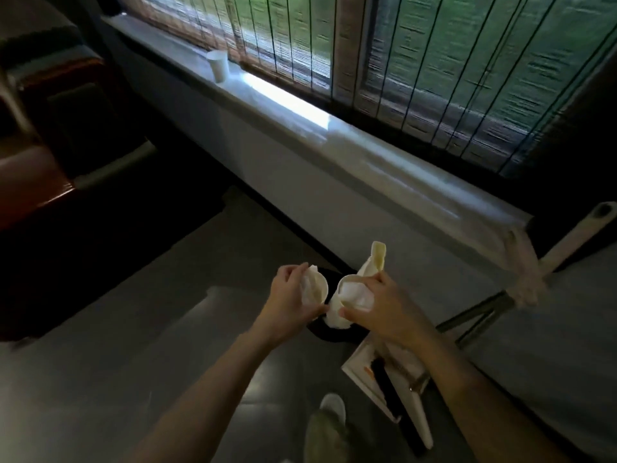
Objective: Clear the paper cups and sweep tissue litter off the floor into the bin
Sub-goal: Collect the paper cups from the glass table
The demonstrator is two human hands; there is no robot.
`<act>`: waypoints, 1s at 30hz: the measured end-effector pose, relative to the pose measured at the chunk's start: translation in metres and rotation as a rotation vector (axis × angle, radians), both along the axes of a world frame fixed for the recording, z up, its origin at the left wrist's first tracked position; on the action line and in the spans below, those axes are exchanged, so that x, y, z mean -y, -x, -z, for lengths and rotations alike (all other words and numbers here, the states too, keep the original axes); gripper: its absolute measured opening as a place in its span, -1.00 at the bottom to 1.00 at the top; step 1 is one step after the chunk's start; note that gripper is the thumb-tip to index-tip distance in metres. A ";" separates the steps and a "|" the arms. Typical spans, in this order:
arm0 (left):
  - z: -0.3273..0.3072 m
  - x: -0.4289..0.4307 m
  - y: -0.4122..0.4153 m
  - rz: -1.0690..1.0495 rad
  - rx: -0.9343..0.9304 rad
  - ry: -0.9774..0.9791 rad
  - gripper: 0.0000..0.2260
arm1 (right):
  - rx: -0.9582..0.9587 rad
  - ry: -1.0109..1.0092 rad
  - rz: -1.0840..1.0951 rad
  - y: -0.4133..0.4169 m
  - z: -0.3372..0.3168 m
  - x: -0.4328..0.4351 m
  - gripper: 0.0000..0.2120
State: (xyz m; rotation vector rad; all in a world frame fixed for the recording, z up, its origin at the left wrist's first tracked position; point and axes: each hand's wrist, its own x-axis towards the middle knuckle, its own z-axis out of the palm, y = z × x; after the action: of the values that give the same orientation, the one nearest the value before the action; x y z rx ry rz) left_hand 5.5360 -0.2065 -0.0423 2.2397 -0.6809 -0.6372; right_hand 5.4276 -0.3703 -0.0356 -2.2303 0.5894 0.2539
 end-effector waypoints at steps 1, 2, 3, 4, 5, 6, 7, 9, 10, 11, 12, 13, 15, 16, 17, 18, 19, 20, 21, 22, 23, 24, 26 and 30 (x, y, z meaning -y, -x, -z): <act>0.013 0.010 -0.013 0.006 -0.009 0.003 -0.24 | 0.002 -0.001 0.008 -0.013 0.011 0.009 -0.43; 0.027 0.019 -0.025 0.014 -0.017 0.002 -0.24 | 0.003 0.002 0.020 -0.026 0.024 0.016 -0.43; 0.043 0.026 -0.035 0.018 -0.030 -0.004 -0.25 | -0.001 0.007 0.029 -0.036 0.038 0.024 -0.43; 0.059 0.033 -0.046 0.017 -0.047 -0.011 -0.25 | -0.007 0.003 0.041 -0.046 0.053 0.031 -0.44; 0.076 0.040 -0.055 0.016 -0.063 -0.019 -0.25 | -0.022 -0.009 0.053 -0.056 0.067 0.037 -0.45; 0.093 0.045 -0.063 0.013 -0.080 -0.032 -0.25 | -0.047 -0.017 0.059 -0.064 0.082 0.042 -0.47; 0.110 0.050 -0.071 0.012 -0.097 -0.045 -0.25 | -0.072 -0.014 0.063 -0.072 0.099 0.046 -0.47; 0.146 0.061 -0.084 0.017 -0.120 -0.069 -0.26 | -0.102 0.026 0.048 -0.087 0.138 0.054 -0.45; 0.164 0.067 -0.089 0.020 -0.132 -0.082 -0.26 | -0.117 0.041 0.041 -0.093 0.157 0.056 -0.45; 0.184 0.073 -0.095 0.021 -0.143 -0.097 -0.26 | -0.124 0.046 0.052 -0.098 0.179 0.058 -0.46; 0.205 0.078 -0.100 0.022 -0.145 -0.114 -0.26 | -0.119 0.042 0.073 -0.101 0.203 0.058 -0.48; 0.226 0.083 -0.104 0.027 -0.143 -0.135 -0.26 | -0.104 0.021 0.099 -0.102 0.226 0.058 -0.48; 0.267 0.092 -0.112 0.031 -0.142 -0.164 -0.25 | -0.054 -0.004 0.130 -0.103 0.271 0.056 -0.49; 0.288 0.096 -0.115 0.029 -0.149 -0.170 -0.24 | -0.040 0.007 0.112 -0.103 0.292 0.055 -0.49; 0.309 0.098 -0.117 0.034 -0.159 -0.178 -0.24 | -0.021 0.037 0.084 -0.102 0.317 0.054 -0.50; 0.324 0.100 -0.120 0.047 -0.163 -0.184 -0.24 | 0.003 0.044 0.070 -0.101 0.335 0.054 -0.51; 0.336 0.101 -0.122 0.061 -0.172 -0.190 -0.24 | 0.012 0.023 0.054 -0.099 0.352 0.053 -0.52; 0.349 0.102 -0.123 0.070 -0.180 -0.190 -0.24 | 0.020 0.031 0.031 -0.098 0.368 0.051 -0.53; 0.360 0.102 -0.125 0.076 -0.185 -0.193 -0.23 | 0.032 0.068 -0.006 -0.098 0.379 0.047 -0.54; 0.368 0.102 -0.126 0.078 -0.179 -0.194 -0.23 | 0.001 0.094 -0.044 -0.099 0.383 0.043 -0.54; 0.373 0.100 -0.128 0.076 -0.170 -0.195 -0.22 | -0.050 0.120 -0.079 -0.101 0.382 0.039 -0.53; 0.377 0.098 -0.128 0.072 -0.159 -0.190 -0.22 | -0.106 0.133 -0.123 -0.102 0.382 0.035 -0.51; 0.377 0.094 -0.127 0.086 -0.133 -0.169 -0.24 | -0.190 0.102 -0.182 -0.101 0.380 0.031 -0.46; 0.367 0.088 -0.125 0.138 -0.107 -0.193 -0.27 | -0.209 0.154 -0.192 -0.103 0.369 0.030 -0.28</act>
State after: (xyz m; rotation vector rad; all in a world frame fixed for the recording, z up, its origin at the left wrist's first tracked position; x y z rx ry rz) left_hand 5.6605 -0.2949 -0.4092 2.3274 -0.7514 -0.9190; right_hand 5.5310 -0.4005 -0.4050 -2.4306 0.5194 0.5626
